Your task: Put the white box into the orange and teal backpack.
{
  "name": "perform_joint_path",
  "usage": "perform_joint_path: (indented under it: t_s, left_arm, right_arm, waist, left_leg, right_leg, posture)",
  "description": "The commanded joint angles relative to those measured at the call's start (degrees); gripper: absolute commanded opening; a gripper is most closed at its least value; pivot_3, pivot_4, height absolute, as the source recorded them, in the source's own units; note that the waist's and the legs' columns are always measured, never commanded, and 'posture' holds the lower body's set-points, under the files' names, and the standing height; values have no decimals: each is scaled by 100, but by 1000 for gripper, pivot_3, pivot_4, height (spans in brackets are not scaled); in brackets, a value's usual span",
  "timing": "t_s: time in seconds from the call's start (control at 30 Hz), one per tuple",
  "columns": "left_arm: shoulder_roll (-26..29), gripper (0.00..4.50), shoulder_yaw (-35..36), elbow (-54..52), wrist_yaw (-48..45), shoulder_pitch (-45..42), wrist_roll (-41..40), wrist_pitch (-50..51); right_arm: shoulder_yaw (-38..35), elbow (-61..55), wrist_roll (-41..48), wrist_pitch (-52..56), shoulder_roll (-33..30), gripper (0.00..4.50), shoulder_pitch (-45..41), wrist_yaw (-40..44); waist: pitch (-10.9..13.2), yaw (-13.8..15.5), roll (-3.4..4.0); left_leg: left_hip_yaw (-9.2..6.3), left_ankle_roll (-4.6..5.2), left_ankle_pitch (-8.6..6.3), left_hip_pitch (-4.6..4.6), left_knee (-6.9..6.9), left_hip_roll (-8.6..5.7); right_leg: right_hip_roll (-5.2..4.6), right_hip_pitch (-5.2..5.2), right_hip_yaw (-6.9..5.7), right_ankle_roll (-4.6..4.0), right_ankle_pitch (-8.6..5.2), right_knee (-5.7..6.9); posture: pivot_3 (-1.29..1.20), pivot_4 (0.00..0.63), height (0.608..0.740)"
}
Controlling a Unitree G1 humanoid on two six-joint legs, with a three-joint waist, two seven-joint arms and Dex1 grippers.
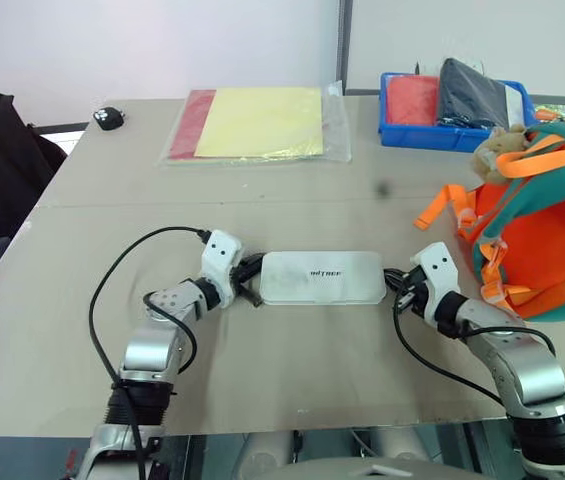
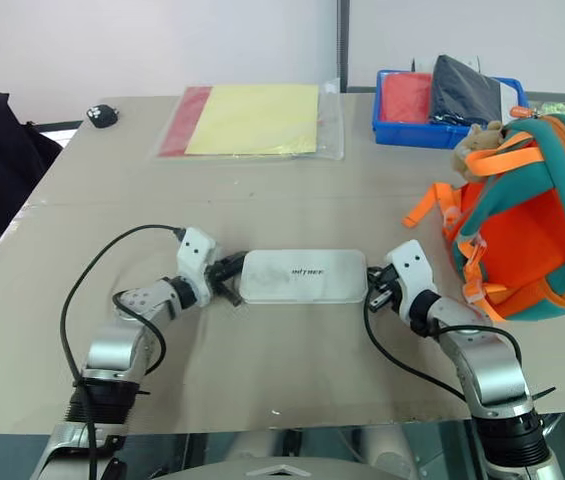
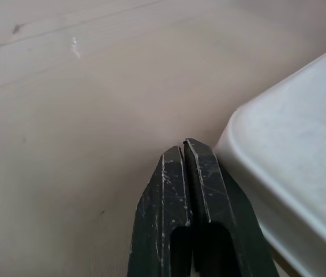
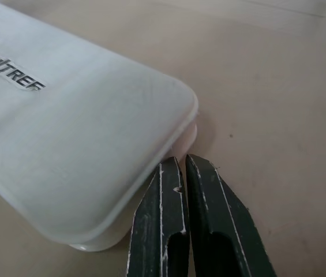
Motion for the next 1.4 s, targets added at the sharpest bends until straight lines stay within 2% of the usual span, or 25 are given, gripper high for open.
perform_joint_path:
  t_s: [0.03,0.1,0.13,0.17,0.23,0.3,0.37,0.43,0.67,0.77,0.93,1.13,1.3,1.4]
  left_arm:
    - [395,56,308,-86,-547,205,-505,452]
    - [757,56,462,-107,-960,255,-833,772]
    - [931,559,446,-158,-1189,290,-952,886]
    - [1084,822,441,-238,-1411,314,-1175,1179]
    - [1307,1824,389,-314,-1714,330,-1499,1644]
    - [1269,2850,552,-186,-1626,213,-2061,2571]
    - [994,3681,926,74,-1328,22,-2700,3466]
    - [937,4388,942,175,-1280,17,-2899,3958]
    - [398,4388,1341,1078,-507,-578,-3122,4883]
    - [373,4388,1245,1060,-754,-639,-3290,5081]
    - [505,4388,796,698,-1386,-218,-3273,4810]
    - [117,4388,994,366,-1578,-210,-3495,4279]
    - [55,4388,995,-5,-2081,143,-4171,4754]
    - [-11,4388,849,143,-1952,294,-3928,4546]
  right_arm:
    - [12,-223,64,-155,-126,0,-32,117]
    - [37,-165,54,-210,-149,0,-23,117]
    - [51,-153,60,-219,-148,0,-20,117]
    - [77,-151,68,-228,-155,0,-11,131]
    - [149,-148,36,-268,-183,0,2,148]
    - [234,-146,1,-344,-226,0,18,193]
    - [266,-147,-17,-393,-226,0,26,166]
    - [267,-184,-26,-408,-235,0,51,152]
    - [298,-197,-107,-491,-234,0,110,106]
    - [322,-181,-163,-521,-216,0,98,77]
    - [328,-175,-219,-555,-200,0,91,70]
    - [351,-158,-277,-605,-184,0,81,111]
    - [376,-84,-368,-710,-205,0,65,150]
    - [420,-60,-434,-793,-242,0,73,182]
  waist:
    - [1,-17,-1]
    - [3,-26,-5]
    - [4,-28,-5]
    - [4,-29,-4]
    - [5,-22,-3]
    - [6,-11,-3]
    - [7,-2,-4]
    - [6,-5,-5]
    - [4,60,-1]
    - [4,64,-1]
    - [4,23,0]
    - [4,54,-1]
    - [10,12,-8]
    - [10,3,-8]
  left_leg:
    - [0,0,0,-1,0,1]
    - [-1,0,0,-1,-1,4]
    - [-1,0,0,-1,-2,6]
    - [-2,0,0,-1,-2,7]
    - [-2,2,-1,-1,-2,7]
    - [-1,7,-4,-1,-2,4]
    - [-2,10,-6,-2,0,3]
    - [-4,12,-7,-1,1,3]
    - [-9,2,-1,0,11,-6]
    - [-16,0,0,4,24,-8]
    - [-15,-1,0,2,26,-8]
    - [-17,-2,0,-3,22,-8]
    - [-18,-1,0,-11,21,-8]
    - [-18,-1,0,-13,15,-6]
  right_leg:
    - [2,-1,2,1,0,-1]
    - [5,-3,3,1,-1,-3]
    - [8,-4,4,0,-1,-3]
    - [8,-4,4,0,-1,-3]
    - [7,-4,3,0,-1,-3]
    - [4,-3,4,1,-1,-4]
    - [4,-2,2,1,-1,-4]
    - [6,-3,1,2,-2,-1]
    - [0,2,-4,2,-1,2]
    - [-2,14,-8,2,-1,4]
    - [-4,12,-1,2,-1,1]
    - [-10,12,0,2,-1,-9]
    - [-8,4,-1,2,-1,-9]
    - [-7,-3,3,2,-2,-8]
  posture:
    - [0,150,740]
    - [0,150,740]
    - [0,150,740]
    - [0,150,740]
    - [0,150,740]
    - [0,150,740]
    - [0,150,740]
    - [0,150,740]
    - [0,150,740]
    - [0,150,740]
    - [0,150,740]
    - [0,150,740]
    - [0,150,740]
    - [0,150,740]
